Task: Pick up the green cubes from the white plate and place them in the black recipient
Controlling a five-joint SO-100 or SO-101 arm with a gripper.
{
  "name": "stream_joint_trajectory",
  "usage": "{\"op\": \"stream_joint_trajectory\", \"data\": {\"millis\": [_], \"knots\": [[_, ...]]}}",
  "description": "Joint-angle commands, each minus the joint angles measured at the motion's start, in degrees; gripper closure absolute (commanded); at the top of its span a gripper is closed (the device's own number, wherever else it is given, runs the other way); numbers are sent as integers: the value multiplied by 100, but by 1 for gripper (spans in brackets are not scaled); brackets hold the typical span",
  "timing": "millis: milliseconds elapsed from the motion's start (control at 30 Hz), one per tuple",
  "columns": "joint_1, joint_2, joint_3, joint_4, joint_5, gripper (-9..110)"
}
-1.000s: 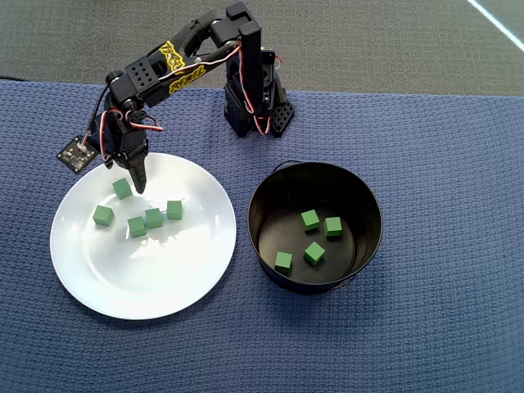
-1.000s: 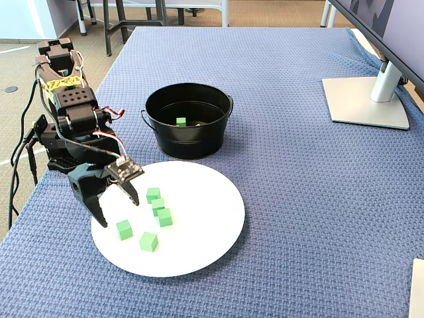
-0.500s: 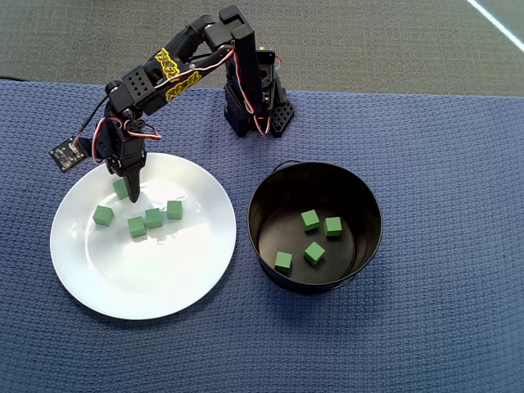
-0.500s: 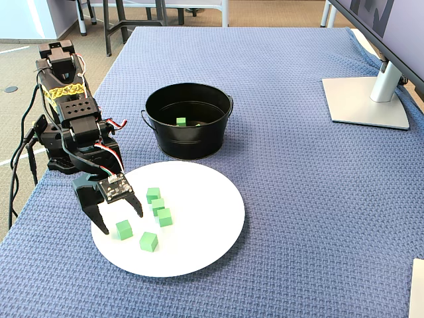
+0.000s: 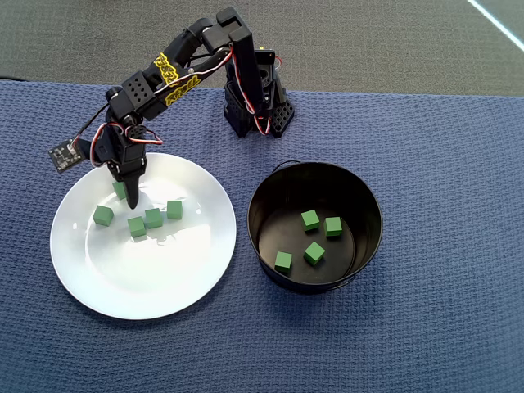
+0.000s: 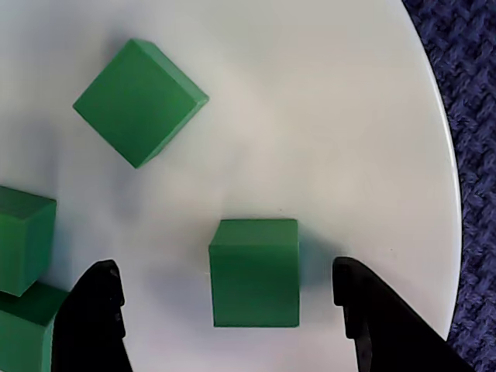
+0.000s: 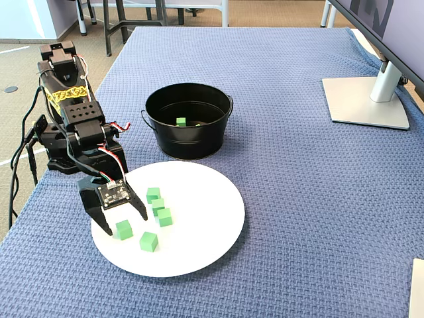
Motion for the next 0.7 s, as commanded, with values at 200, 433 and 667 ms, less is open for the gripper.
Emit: {"op": "stream_joint_trajectory", "data": {"millis": [200, 433, 667], "knots": [[-26, -88, -18, -272, -53, 73], [-26, -149, 114, -738, -9, 102], [-123, 53, 97, -510, 396, 102]]}}
